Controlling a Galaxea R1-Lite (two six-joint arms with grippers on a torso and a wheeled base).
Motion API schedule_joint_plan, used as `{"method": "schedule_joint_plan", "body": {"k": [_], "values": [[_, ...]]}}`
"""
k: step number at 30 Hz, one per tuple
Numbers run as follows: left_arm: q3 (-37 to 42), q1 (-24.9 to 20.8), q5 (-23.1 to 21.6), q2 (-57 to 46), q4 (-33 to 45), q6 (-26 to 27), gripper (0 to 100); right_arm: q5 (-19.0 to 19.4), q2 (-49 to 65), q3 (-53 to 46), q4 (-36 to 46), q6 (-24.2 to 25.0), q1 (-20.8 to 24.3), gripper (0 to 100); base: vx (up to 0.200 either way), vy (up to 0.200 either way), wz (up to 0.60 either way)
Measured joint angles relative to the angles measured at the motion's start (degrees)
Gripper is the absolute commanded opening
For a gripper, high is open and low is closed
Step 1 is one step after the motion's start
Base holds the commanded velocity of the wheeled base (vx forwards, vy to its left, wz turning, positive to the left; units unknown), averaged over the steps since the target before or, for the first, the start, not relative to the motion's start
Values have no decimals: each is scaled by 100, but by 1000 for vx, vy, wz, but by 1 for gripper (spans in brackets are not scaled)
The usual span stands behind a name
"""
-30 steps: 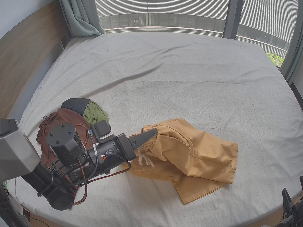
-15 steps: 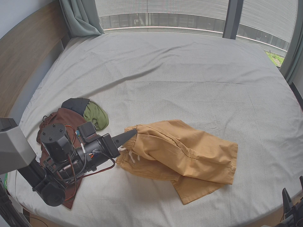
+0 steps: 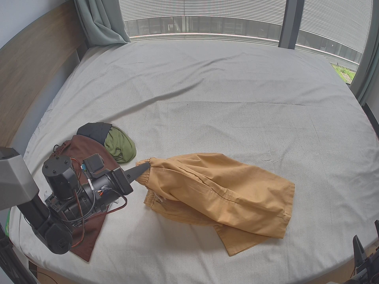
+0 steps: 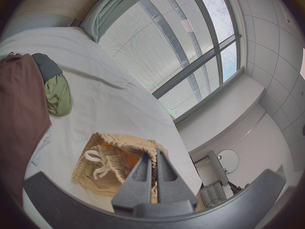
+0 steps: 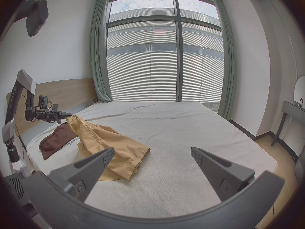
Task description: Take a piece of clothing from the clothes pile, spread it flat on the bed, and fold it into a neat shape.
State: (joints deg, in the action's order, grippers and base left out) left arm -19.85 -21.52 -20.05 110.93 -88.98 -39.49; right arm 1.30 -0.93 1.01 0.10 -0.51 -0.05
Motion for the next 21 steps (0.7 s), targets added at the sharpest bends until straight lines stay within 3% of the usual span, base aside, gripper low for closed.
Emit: {"method": "schedule_joint_plan", "body": {"k": [21], "values": [[-38,418,-6,271,2,240,0,13,0,0,6,33,0,100,0,0,0]]}}
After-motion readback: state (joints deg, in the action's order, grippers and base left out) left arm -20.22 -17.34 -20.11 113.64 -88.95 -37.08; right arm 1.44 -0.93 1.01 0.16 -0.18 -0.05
